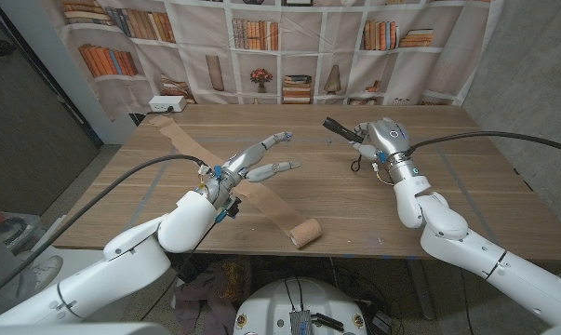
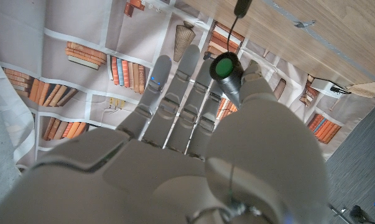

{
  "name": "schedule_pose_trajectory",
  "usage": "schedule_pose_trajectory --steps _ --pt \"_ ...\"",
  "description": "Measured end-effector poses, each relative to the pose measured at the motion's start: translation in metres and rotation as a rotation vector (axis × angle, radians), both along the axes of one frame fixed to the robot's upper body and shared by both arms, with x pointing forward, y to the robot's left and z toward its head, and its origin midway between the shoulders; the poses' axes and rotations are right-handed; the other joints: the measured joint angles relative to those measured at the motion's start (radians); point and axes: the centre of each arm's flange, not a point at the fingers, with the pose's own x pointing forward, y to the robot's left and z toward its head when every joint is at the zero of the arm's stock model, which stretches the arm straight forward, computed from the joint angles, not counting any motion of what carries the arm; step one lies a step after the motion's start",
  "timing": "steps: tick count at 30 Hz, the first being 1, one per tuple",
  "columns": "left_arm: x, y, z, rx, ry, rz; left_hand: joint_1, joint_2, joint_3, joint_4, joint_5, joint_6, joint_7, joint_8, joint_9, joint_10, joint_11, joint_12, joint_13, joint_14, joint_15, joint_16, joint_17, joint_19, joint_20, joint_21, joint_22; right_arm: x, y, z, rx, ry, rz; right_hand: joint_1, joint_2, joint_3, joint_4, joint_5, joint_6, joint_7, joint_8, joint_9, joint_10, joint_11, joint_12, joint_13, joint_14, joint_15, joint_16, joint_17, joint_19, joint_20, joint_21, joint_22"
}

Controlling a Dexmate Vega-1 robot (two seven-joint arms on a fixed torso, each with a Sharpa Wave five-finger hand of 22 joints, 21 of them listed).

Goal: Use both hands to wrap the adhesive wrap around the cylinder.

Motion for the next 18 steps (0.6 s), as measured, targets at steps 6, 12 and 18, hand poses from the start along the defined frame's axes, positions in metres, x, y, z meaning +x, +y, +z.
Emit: schedule_pose_trajectory --steps 6,12,18 --pt "-0.005 -0.003 -0.002 0.027 -0.015 0.03 0.013 -0.014 -0.009 -0.009 0.0 0.007 0.004 -0.004 -0.005 0.023 -0.039 0.0 -0.007 0.014 -0.004 0.0 0.001 0.012 0.005 0.001 0.0 0.0 0.0 0.0 -0.001 0.003 0.0 0.0 0.0 0.0 0.0 0.0 0.0 0.0 -0.001 0.004 0.0 0.0 0.0 -0.001 0.0 0.0 0.0 0.005 0.0 0.0 0.0 -0.003" --pt "-0.01 -0.004 -0.005 0.044 -0.049 0.058 0.009 -0.039 -0.017 -0.011 0.0 0.008 0.017 -0.008 -0.005 0.056 -0.064 0.011 -0.007 0.043 0.0 0.007 0.004 0.03 0.009 0.002 0.004 0.001 0.001 -0.001 -0.001 0.005 0.0 0.0 0.0 0.0 0.0 0.0 0.0 0.0 -0.003 0.005 0.0 0.0 -0.005 -0.001 0.0 0.0 -0.004 0.005 -0.005 0.006 0.0 -0.005" --pt "-0.014 -0.003 -0.011 0.045 -0.085 0.088 -0.002 -0.049 -0.032 -0.004 0.008 0.005 0.02 -0.009 -0.005 0.061 -0.111 0.01 -0.007 0.074 -0.004 0.017 0.012 0.059 0.005 0.01 0.004 0.001 0.002 -0.002 0.0 0.008 0.002 0.0 0.0 0.0 0.0 -0.001 0.0 0.0 -0.004 0.005 0.0 0.0 -0.008 0.0 0.0 0.0 -0.004 0.005 -0.005 0.006 0.005 -0.009"
